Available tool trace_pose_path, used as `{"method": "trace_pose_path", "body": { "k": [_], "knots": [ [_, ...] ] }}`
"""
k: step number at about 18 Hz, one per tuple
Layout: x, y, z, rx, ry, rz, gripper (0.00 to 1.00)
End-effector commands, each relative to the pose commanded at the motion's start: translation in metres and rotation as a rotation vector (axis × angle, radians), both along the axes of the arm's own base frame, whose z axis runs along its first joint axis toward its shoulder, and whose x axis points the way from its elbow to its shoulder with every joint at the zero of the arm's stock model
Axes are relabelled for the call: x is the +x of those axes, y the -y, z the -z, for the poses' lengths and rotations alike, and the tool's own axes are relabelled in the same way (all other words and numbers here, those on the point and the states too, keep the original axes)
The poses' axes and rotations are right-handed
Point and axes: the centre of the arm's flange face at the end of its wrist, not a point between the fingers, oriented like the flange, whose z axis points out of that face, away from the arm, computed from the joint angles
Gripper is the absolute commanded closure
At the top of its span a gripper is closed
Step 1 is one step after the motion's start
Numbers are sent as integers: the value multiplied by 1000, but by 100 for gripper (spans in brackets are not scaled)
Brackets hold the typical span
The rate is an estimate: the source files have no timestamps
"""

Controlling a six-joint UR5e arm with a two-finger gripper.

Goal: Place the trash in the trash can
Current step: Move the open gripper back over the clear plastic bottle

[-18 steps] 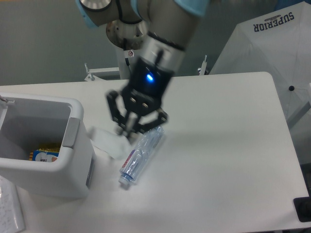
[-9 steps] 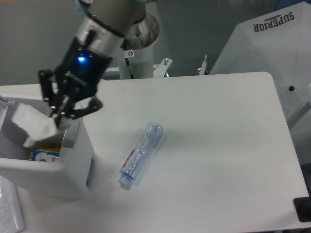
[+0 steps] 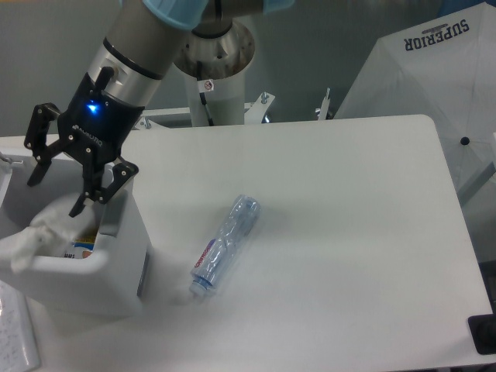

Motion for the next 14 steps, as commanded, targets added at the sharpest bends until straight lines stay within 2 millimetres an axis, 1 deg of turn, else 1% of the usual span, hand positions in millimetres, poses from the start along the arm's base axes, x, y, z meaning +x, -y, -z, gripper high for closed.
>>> {"method": "trace_pose_path", "body": {
  "k": [1,3,7,10,13,14],
  "knots": [
    [-1,-2,-2,9,-5,-2,0],
    [-15,2,-7,21,-15,-25,0],
    [-71,22,-17,43,-32,-120,0],
    [-130,40,-2,25,-22,-206,0],
    [-177,51,26,-3,-6,-259,0],
    [-189,54,36,-10,-9,-261,0]
  ]
}}
